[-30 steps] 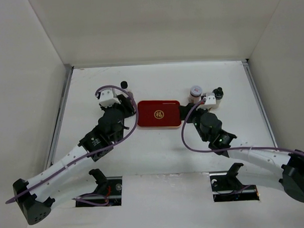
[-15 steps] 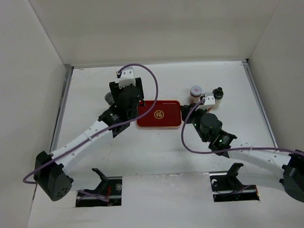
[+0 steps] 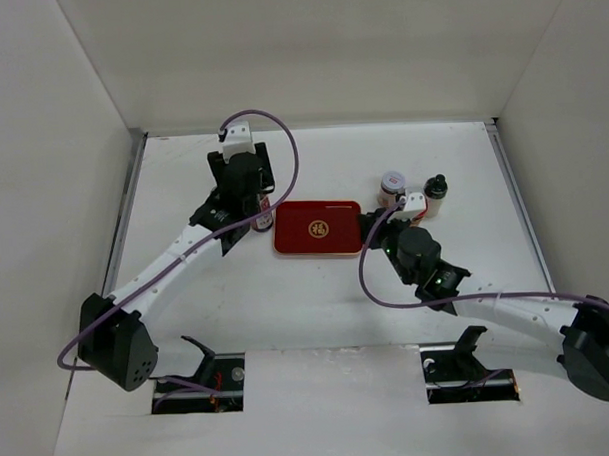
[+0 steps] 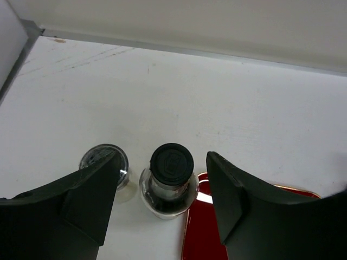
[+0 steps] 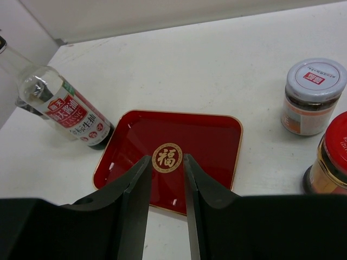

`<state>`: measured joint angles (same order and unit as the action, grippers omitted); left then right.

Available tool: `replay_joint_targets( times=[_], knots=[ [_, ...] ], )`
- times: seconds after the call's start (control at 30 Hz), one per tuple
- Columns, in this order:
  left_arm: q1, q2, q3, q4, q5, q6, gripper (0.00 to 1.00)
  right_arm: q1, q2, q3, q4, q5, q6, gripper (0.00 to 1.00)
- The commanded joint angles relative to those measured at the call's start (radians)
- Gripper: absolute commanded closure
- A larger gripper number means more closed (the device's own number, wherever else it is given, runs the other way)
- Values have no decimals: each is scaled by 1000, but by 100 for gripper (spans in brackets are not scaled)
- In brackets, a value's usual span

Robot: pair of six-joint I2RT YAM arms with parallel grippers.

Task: Organize the condiment bottles

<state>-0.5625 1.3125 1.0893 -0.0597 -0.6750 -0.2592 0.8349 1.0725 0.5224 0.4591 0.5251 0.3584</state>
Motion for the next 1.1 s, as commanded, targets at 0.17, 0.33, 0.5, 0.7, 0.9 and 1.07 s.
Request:
replay_joint_targets(
  times=[0.17,0.33,0.5,0.7,0.9,1.07],
  knots=[
    [40,56,44,54,107,-28,48,14,20,24,73,-13,-12,64],
    [57,60,32,93,111,-17,67,17,23,25,76,-13,-18,64],
    [59,-1,0,138,89,-15,87,17,12,21,79,-11,-18,64],
    [14,-114,29,172,57,32,90,17,20,24,82,-11,-18,64],
    [-56,-139,49,169,63,58,90,17,15,18,85,-7,-18,64],
    [-107,-92,44,188,81,44,89,17,3,8,87,-4,-12,64]
  ],
)
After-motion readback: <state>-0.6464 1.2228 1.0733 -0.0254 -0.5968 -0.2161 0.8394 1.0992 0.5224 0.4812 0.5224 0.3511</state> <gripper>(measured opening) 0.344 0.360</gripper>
